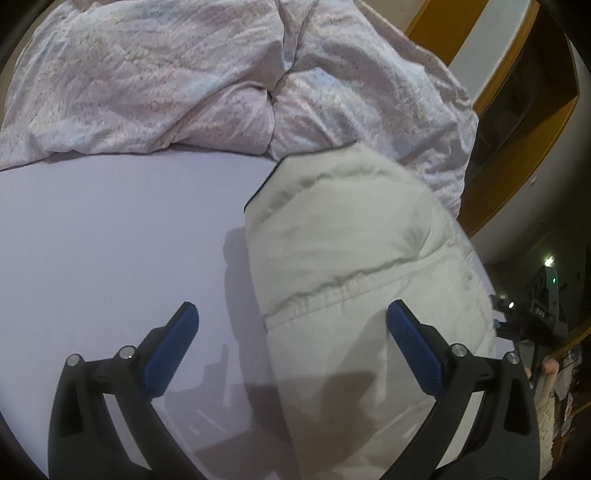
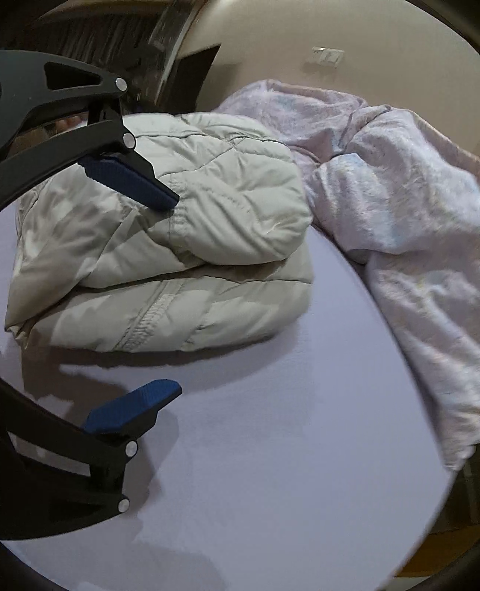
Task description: Fold large clothes
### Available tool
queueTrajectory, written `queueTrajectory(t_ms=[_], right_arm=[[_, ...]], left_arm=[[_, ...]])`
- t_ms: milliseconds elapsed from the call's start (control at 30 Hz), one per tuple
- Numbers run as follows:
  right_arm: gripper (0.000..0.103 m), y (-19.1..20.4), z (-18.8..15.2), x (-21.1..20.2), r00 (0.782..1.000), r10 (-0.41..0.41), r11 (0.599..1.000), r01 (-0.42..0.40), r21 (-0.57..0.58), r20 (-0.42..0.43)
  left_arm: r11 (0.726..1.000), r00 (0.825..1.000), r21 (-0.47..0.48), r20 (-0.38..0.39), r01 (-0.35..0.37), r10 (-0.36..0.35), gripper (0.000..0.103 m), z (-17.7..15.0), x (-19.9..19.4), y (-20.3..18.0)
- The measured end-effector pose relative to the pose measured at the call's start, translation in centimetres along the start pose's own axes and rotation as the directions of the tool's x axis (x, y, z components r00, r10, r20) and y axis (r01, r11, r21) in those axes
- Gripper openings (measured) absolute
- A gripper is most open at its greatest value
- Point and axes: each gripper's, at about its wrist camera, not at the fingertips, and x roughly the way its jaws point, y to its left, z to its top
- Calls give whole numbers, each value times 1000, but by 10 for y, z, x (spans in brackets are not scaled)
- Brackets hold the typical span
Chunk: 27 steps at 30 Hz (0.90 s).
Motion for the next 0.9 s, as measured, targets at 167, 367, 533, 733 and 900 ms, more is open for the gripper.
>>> queueTrajectory(t_ms=[167,367,533,733,900], right_arm=[[100,-17,1,13,989,117,991,-110,82,-89],[102,-14,-2,24,972,177,983,-167,79,-156],[102,5,-3,41,952,210,978,-208,31,-222],[102,15,-4,46,957,196,979,-203,-13,-216],[102,14,-5,47,955,209,976,-217,-15,-211]], left_arm=[[998,998,-19,-19,57,-57,101,-7,8,4],[995,995,-39,-19,94,-94,101,-11,16,6],[993,994,-43,-13,111,-111,101,-10,18,5],[984,987,-83,-22,159,-161,101,-11,19,13],[948,958,-167,-50,270,-282,101,-11,27,23]])
